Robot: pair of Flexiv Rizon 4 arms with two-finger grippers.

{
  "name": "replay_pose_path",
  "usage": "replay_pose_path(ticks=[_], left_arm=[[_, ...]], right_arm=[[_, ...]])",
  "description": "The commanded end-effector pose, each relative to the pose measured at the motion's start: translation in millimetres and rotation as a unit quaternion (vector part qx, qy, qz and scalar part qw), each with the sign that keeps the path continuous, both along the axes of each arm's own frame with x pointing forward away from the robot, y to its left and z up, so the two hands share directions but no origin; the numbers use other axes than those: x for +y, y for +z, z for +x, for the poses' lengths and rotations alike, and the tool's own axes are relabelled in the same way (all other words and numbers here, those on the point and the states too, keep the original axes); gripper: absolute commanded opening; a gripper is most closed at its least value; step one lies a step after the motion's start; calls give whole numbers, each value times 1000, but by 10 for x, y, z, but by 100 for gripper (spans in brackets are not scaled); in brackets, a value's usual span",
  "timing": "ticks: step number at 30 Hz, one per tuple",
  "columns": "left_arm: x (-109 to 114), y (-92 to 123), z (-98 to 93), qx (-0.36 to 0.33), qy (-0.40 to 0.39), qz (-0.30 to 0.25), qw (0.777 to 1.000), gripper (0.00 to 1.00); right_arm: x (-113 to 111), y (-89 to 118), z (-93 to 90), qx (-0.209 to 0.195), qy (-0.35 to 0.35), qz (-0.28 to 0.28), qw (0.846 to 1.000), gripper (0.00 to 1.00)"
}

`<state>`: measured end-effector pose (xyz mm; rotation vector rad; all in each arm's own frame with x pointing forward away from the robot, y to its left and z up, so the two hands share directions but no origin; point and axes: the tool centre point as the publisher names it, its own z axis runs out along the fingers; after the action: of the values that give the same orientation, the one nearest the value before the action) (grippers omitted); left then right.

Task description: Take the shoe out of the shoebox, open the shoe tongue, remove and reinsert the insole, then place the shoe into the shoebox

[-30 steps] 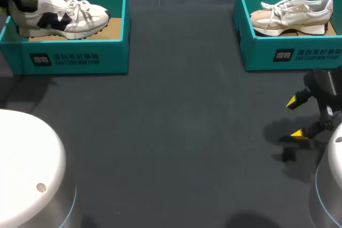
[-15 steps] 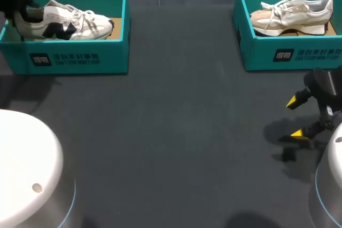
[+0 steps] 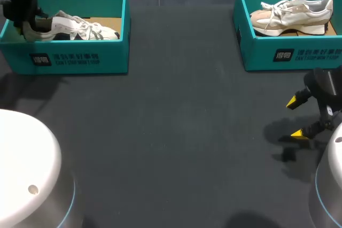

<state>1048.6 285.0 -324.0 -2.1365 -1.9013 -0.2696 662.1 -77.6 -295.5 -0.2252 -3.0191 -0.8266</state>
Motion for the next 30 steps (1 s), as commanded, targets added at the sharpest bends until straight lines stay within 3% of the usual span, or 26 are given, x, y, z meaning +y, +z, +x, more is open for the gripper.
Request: replay_pose_path(ticks=[1, 17, 20, 25, 30], left_arm=[[-35, -107, 38, 2, 0, 4, 1000, 0], [-35, -345, 49, 16, -8, -17, 1000, 0], [-23, -377, 43, 18, -7, -18, 1000, 10], [-14, -416, 39, 22, -6, -21, 1000, 12], [-16, -434, 32, 25, -6, -20, 999, 21]], right_arm=[[2, 2, -17, -1, -1, -1, 1000, 100], [2, 2, -17, -1, -1, -1, 1000, 100], [2, 2, -17, -1, -1, -1, 1000, 100], [2, 2, -17, -1, -1, -1, 1000, 100], [2, 2, -17, -1, -1, -1, 1000, 100]])
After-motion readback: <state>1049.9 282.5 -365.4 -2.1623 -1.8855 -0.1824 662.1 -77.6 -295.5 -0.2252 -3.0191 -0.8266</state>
